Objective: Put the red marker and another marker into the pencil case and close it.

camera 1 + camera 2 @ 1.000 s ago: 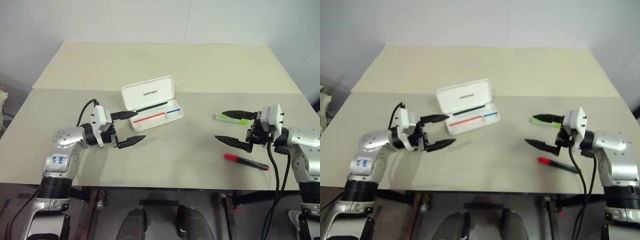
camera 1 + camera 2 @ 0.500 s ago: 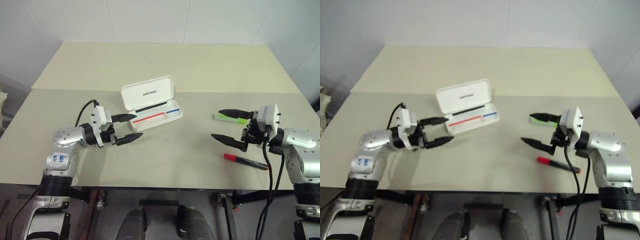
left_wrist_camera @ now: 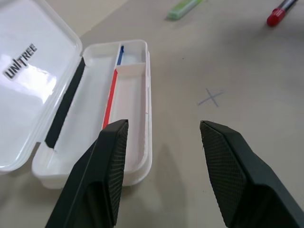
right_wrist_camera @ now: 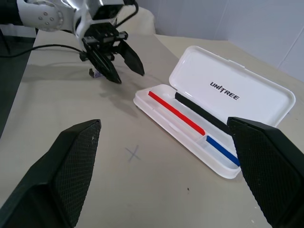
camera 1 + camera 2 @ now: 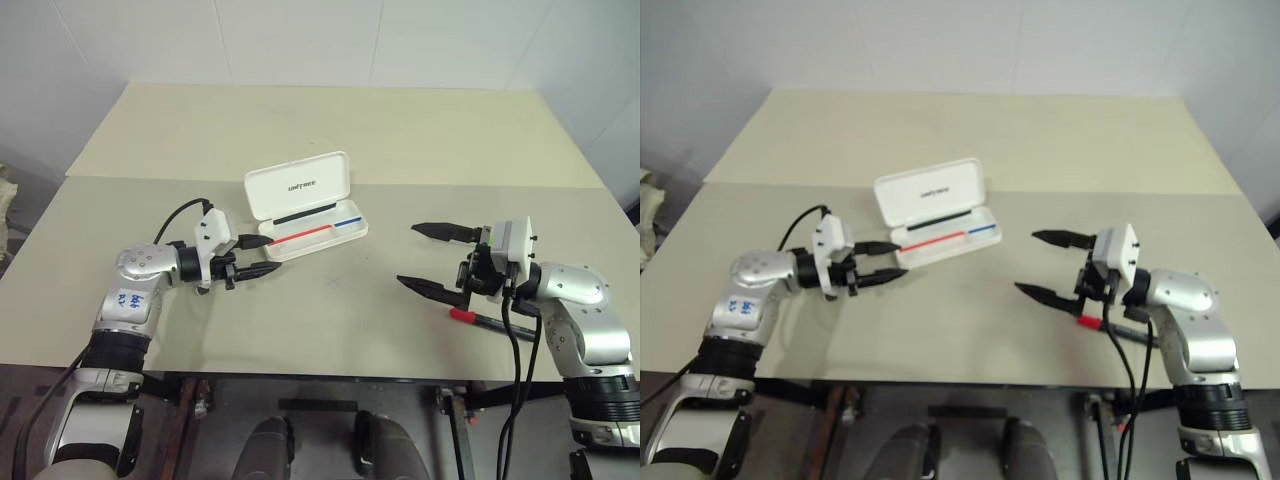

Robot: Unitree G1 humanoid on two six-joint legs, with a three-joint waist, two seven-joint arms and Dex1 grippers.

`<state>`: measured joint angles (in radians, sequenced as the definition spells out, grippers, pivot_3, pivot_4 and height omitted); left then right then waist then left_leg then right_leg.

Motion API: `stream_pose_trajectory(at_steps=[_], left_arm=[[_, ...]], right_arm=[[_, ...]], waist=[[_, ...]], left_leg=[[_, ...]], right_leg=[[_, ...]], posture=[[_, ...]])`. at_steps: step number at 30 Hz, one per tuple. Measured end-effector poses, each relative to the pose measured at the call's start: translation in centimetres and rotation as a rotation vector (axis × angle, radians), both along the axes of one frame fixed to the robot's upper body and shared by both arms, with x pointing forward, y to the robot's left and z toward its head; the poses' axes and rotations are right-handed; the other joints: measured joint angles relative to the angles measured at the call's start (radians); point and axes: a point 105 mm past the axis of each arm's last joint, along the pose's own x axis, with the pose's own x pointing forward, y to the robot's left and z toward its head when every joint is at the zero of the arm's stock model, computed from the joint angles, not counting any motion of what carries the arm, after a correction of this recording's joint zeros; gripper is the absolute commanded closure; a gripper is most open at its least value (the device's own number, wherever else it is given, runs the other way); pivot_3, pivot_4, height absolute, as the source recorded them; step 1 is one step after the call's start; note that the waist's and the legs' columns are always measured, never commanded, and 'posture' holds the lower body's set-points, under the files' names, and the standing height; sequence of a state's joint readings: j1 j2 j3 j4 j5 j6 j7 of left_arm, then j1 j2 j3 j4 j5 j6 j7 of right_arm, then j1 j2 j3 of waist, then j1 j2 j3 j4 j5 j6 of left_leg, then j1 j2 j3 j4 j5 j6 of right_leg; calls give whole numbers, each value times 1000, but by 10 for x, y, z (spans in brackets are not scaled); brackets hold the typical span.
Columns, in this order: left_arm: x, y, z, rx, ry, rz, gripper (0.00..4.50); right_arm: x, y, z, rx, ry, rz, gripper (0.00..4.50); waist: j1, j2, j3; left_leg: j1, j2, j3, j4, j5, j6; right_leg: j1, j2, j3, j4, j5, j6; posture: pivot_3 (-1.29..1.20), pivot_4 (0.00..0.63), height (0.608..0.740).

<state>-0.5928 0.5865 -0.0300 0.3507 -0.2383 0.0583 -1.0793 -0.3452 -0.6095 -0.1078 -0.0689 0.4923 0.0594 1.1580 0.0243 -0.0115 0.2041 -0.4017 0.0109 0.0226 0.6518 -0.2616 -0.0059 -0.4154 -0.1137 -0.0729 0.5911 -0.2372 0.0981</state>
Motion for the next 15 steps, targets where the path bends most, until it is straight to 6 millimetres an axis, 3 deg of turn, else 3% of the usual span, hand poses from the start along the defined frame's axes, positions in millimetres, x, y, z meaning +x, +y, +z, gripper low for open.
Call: stream_pose_trajectory(at_steps=[6,15], left_arm=[[8,-1,-7,53,48,-10,2046],[19,-1,-15,149,85,-4,2046]], right_arm=[[-5,15,3,26,-30,14,0],[-10,17,3,32,-38,6,0]], waist=[[-1,0,0],[1,0,0]], left_leg=[[0,1,1,0,0,0],[0,1,1,1,0,0]], right_leg=[[-1,1,0,0,0,0],[0,1,1,0,0,0]], posture=[[0,150,740],[0,150,740]])
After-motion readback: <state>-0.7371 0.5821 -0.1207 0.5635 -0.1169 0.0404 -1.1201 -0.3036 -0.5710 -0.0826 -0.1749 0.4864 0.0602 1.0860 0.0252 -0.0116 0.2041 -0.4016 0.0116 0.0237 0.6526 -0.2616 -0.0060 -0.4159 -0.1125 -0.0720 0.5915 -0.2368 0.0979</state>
